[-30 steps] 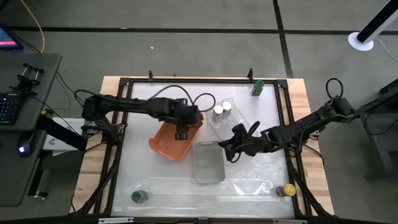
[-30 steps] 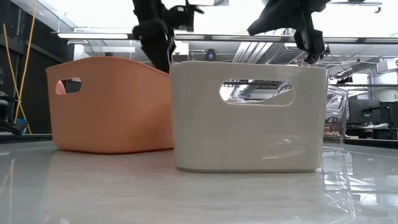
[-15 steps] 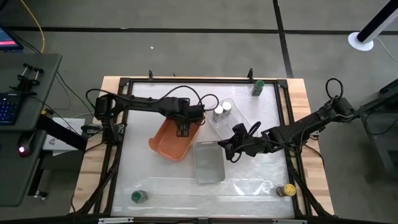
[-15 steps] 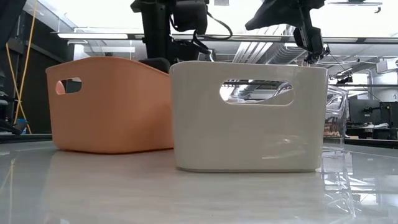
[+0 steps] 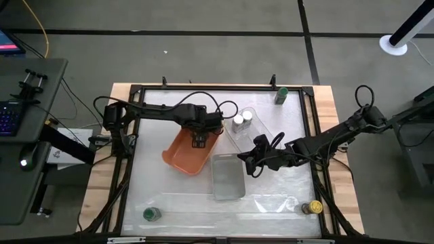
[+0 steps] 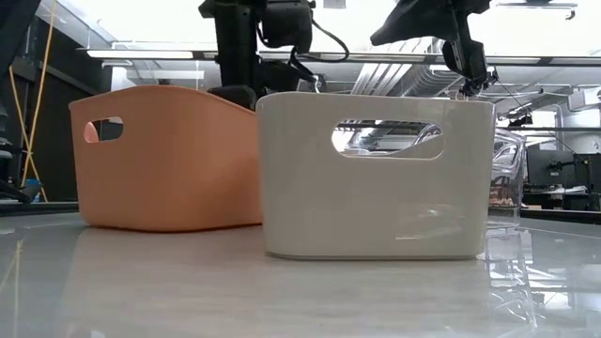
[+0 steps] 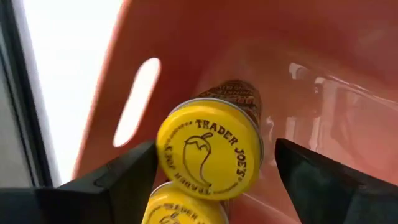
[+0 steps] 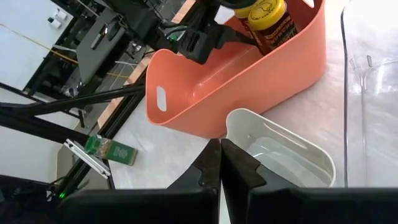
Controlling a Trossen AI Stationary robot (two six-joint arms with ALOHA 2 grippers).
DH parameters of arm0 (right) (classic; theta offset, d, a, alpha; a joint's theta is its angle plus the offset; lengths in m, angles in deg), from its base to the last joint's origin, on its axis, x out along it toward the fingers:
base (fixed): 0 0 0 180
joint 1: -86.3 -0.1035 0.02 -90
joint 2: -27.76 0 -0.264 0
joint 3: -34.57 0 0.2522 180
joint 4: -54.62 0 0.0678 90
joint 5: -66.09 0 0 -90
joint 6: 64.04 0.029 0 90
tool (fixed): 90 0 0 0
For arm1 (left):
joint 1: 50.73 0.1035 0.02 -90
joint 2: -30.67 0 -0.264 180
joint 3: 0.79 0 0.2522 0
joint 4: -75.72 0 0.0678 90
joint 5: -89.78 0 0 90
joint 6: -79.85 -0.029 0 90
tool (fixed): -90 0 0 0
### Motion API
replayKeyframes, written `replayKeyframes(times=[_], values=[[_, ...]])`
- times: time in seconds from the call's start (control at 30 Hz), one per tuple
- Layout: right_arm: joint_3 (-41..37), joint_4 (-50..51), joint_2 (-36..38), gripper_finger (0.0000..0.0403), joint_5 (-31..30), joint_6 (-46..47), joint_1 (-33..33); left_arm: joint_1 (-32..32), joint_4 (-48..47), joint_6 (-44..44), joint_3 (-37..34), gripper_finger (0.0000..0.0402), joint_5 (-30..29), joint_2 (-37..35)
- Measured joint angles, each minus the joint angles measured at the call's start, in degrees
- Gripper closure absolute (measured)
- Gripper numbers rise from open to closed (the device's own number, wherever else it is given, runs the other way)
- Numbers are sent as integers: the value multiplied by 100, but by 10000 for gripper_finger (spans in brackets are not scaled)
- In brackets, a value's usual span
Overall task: Sort spices by type
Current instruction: Put the yellow seasoning bottle into the orange bin
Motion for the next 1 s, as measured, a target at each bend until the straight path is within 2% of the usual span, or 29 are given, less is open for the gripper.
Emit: replayKeyframes(times=[0.37, 0.5, 0.57, 0.67, 0.73, 0.87, 1.0], values=[[0, 2, 6, 402, 16, -472, 182, 3, -410, 101, 905, 92, -62, -327], [0, 8, 71, 402, 53, -676, 290, 3, -415, 640, 1024, 92, -118, -665], [0, 15, 168, 402, 182, -815, 360, -11, -426, 1093, 1026, 92, 124, -897], [0, 111, 353, 402, 682, -1024, 416, -174, -369, 1696, 1026, 92, 629, -1267], [0, 228, 451, 402, 1004, -1036, 409, -436, -293, 1912, 1026, 98, 679, -1537], [0, 520, 559, 402, 1498, -844, 137, -1217, 60, 2231, 1026, 145, 60, -1994], [3, 968, 560, 402, 1869, -228, -458, -2163, 165, 2618, 1026, 233, -1076, -2232]])
